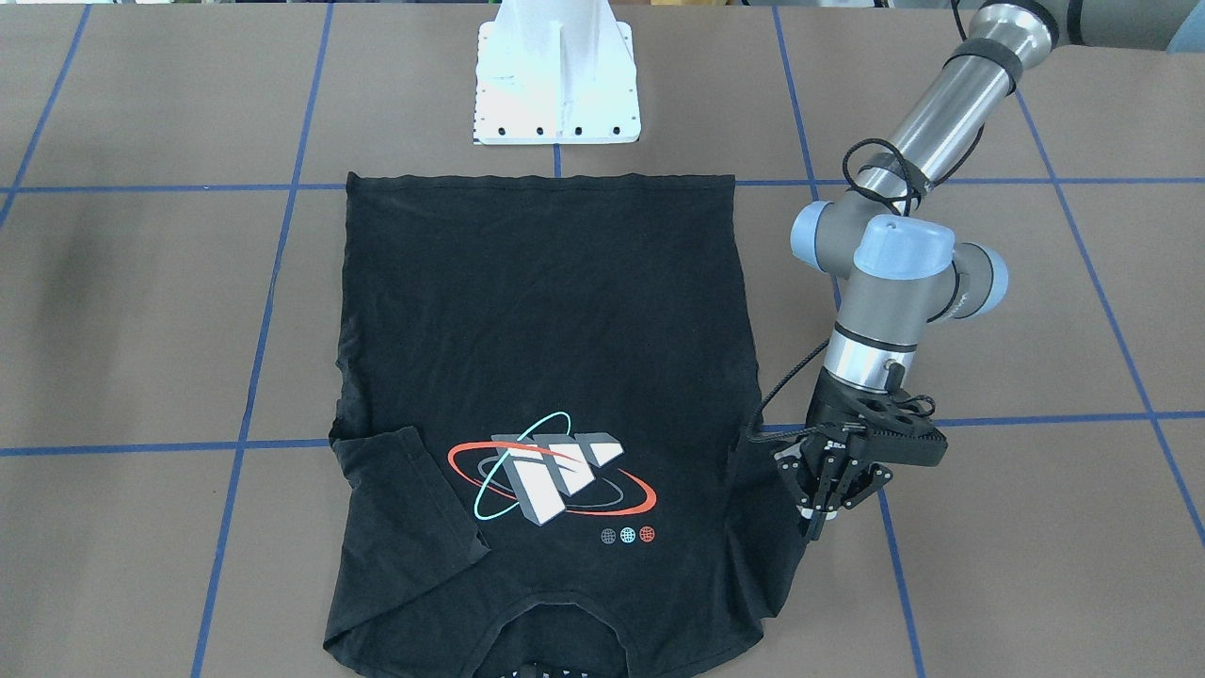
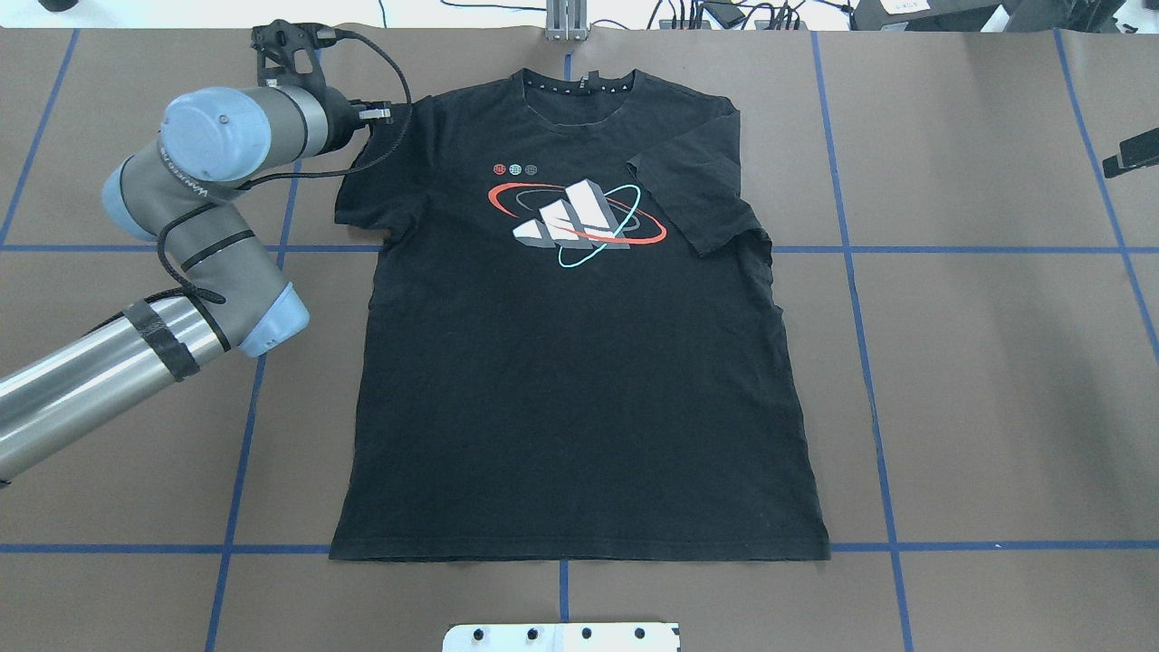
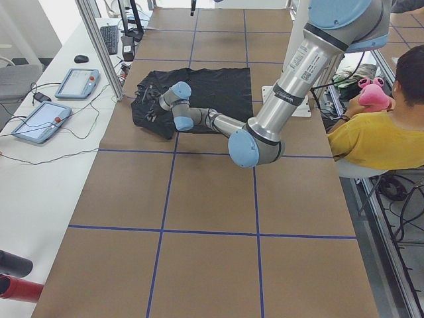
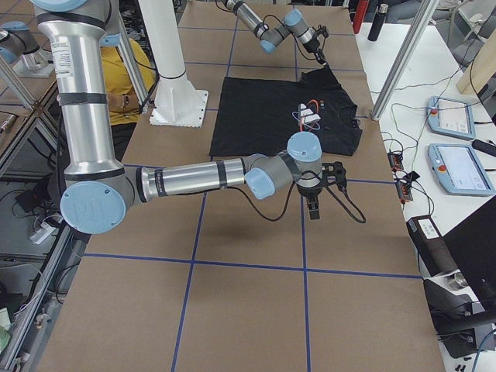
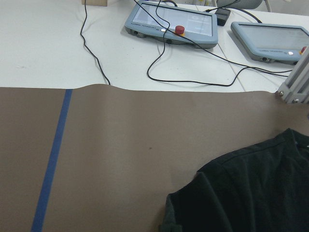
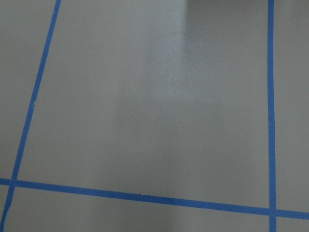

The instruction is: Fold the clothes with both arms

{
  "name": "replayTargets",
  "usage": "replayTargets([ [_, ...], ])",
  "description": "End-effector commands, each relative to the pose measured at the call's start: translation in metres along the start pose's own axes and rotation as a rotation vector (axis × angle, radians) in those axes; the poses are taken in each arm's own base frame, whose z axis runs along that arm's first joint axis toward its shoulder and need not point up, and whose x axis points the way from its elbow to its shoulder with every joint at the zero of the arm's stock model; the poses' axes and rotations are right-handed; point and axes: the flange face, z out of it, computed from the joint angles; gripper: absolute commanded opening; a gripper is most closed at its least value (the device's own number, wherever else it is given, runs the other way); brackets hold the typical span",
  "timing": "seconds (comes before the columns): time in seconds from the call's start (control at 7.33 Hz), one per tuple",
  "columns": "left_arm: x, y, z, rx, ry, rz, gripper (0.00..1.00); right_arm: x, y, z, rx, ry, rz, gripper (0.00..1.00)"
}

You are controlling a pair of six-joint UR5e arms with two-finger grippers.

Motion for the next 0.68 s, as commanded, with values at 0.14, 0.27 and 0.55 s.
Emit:
replayTargets([
  [0.14,0.125,0.027,-0.004,-0.111,-0.006,-0.126,0.0,0.001,0.001,0.001,0.0,0.004,0.003,1.0],
  [0.27,0.141,0.04,0.004,-0.127,-0.011,-0.141,0.0,0.001,0.001,0.001,0.0,0.004,0.003,1.0],
  [0.55,0.159,0.042,0.023,-0.14,-0.035,-0.155,0.0,0.001,0.001,0.001,-0.002,0.001,0.003,1.0],
])
